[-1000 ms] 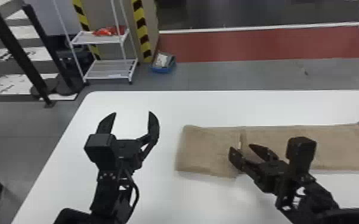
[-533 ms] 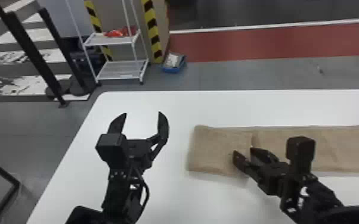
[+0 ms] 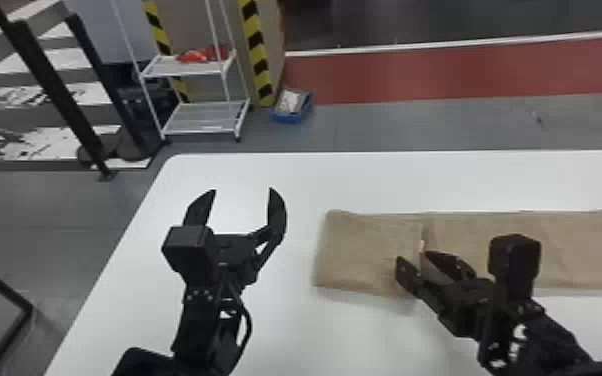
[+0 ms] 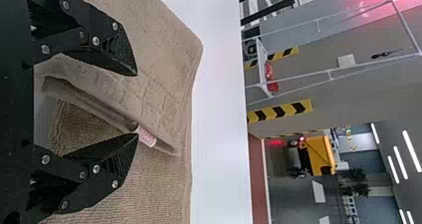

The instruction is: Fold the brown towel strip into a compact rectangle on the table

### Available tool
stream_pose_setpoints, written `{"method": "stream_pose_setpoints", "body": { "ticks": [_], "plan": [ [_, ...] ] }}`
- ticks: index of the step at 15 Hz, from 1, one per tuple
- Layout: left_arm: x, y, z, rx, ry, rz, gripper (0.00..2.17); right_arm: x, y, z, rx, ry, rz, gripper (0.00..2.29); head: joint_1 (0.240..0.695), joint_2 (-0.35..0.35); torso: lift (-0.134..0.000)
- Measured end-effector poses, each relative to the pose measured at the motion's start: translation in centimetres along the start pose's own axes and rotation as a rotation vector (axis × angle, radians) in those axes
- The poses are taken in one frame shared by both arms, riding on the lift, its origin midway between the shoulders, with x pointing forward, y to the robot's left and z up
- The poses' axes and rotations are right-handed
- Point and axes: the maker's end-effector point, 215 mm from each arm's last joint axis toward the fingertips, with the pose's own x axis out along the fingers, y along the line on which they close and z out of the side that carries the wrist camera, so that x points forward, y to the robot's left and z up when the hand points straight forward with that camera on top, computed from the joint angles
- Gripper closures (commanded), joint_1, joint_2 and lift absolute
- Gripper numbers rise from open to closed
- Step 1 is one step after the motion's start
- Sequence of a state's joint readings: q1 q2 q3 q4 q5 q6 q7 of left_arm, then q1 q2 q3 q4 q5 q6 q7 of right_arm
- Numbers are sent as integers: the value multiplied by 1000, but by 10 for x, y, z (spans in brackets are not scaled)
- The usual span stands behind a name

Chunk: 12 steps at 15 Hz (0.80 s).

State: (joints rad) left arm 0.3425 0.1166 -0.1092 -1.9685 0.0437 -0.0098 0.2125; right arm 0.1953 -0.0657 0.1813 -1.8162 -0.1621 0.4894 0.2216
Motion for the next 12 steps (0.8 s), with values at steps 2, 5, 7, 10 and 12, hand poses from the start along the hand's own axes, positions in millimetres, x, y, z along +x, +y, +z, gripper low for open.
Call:
{"method": "stream_pose_setpoints", "body": {
  "ticks": [2,5,7,10,12],
  "plan": [
    [0,-1,-1,0,1,-2,73,4,-5,-7,-6,29,-20,583,695,165,-118],
    [-1,-1,-1,1,3,-3,73,8,-10,-8,-15,34,-44,650,695,160,-118],
    [-1,1,-1,5,2,-1,73,10,-5,-6,-21,28,-36,691,695,167,-118],
    [-1,2,-2,6,4,-3,73,13,-4,-2,-29,29,-34,917,695,171,-118],
    [-1,2,-3,7,5,-3,73,15,-5,-3,-27,38,-35,1035,695,170,-118]
  ]
}}
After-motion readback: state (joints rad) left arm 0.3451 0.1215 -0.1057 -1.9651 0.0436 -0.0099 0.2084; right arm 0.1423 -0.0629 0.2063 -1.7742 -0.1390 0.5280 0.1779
